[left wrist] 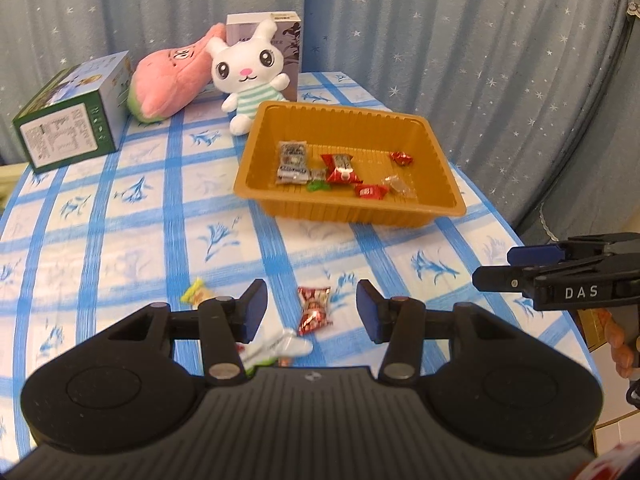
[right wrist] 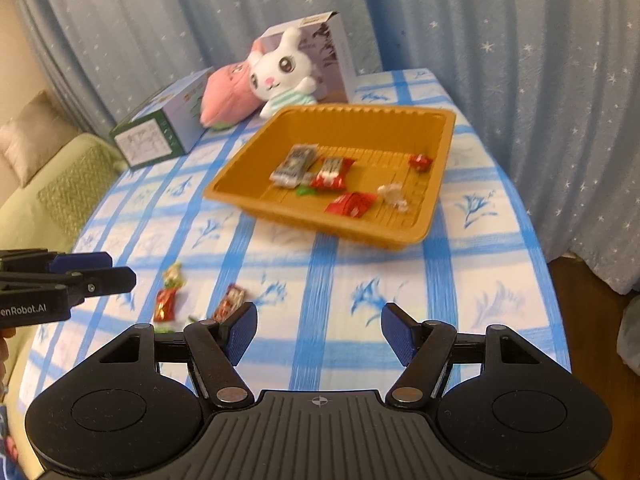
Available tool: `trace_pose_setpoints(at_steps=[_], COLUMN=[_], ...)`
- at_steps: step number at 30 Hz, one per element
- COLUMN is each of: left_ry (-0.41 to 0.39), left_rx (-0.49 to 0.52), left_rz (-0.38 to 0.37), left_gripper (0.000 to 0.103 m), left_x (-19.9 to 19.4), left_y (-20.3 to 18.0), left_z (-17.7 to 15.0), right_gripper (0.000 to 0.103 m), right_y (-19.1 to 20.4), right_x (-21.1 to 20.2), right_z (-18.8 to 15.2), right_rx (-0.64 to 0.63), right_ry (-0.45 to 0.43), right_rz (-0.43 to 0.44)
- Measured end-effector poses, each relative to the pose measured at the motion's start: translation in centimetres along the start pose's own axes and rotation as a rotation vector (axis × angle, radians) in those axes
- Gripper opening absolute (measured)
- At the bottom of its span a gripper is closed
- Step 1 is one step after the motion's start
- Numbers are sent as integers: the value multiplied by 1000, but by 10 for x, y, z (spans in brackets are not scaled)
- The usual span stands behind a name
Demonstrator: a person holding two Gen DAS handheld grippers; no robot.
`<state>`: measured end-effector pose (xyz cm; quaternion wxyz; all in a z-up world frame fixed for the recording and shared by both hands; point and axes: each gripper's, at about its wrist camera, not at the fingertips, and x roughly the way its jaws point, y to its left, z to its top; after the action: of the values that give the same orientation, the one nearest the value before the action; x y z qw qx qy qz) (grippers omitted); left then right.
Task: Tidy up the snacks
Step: 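Withdraw both grippers from the tray toward the remaining snacks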
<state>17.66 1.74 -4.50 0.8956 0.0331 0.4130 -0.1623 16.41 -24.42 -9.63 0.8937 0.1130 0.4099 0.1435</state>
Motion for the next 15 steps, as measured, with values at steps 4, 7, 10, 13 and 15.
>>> trace_pose_setpoints(at_steps=[4, 7, 10, 13, 15], left_ry=[5, 11, 19, 33, 38], left_rx=[-5, -10, -15, -23, -23], left_rz=[17, 29, 43, 51, 63], left_gripper=[46, 46, 46, 46, 46], left_x=[-7, -11, -13, -12, -11], left_y=[1, 2, 4, 6, 8], left_z=[-14, -24, -35, -43, -48], right_gripper=[69, 69, 69, 69, 69], right_y=[5, 9, 14, 18, 20], right_x=[0, 1, 3, 7, 10], right_z=[-11, -17, -22, -27, -30], right_rx=[-17, -31, -45, -54, -58], right_ry=[20, 31, 41, 55, 68], right_rz=[11, 19, 26, 34, 34])
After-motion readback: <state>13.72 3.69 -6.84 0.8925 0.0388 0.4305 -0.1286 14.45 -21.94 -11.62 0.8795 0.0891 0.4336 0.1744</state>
